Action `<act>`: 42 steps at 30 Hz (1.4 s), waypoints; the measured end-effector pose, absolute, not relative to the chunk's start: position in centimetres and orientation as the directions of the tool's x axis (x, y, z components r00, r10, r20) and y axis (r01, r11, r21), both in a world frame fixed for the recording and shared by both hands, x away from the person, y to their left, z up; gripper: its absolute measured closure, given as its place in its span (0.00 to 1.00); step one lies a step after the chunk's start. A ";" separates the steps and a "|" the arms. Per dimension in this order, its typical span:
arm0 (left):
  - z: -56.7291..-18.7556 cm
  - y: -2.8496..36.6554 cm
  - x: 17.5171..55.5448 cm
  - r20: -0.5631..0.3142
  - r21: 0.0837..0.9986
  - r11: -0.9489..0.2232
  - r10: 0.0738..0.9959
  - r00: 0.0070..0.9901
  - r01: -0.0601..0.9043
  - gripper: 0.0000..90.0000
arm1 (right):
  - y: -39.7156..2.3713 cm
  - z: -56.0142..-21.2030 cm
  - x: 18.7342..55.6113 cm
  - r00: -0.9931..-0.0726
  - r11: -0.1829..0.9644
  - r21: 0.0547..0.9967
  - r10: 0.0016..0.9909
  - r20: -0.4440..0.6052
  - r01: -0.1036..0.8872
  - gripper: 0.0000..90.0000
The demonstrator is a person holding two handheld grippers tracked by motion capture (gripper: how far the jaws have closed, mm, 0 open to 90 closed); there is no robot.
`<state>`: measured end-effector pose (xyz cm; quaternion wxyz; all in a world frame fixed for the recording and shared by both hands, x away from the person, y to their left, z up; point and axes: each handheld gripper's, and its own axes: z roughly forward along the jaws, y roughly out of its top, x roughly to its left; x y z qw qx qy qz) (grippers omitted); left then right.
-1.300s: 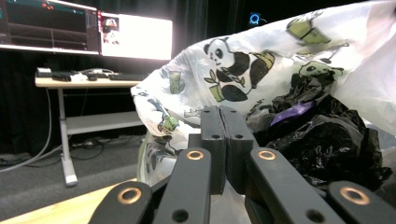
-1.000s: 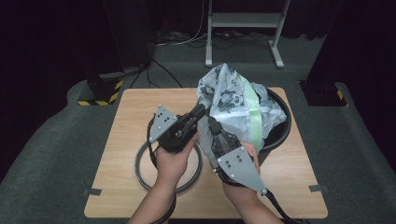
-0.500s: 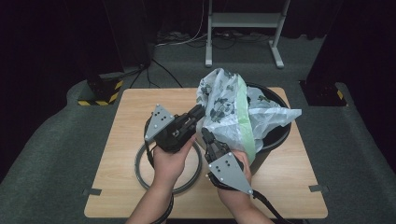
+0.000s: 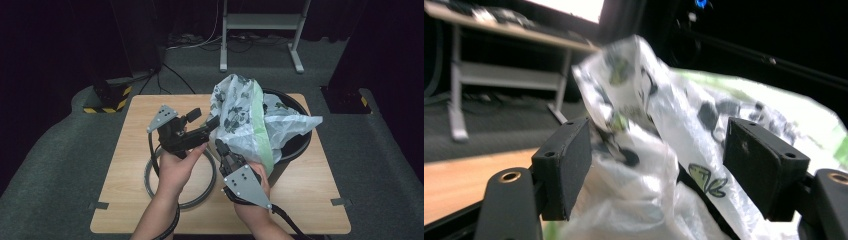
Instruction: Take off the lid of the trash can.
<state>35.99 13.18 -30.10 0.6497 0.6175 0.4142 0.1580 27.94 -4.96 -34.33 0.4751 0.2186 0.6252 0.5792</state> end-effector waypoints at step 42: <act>-31.3 10.4 35.7 -0.208 0.974 0.098 0.735 0.646 0.203 0.99 | -12.7 -30.6 26.5 -0.382 0.135 0.963 0.898 -0.218 -0.233 0.61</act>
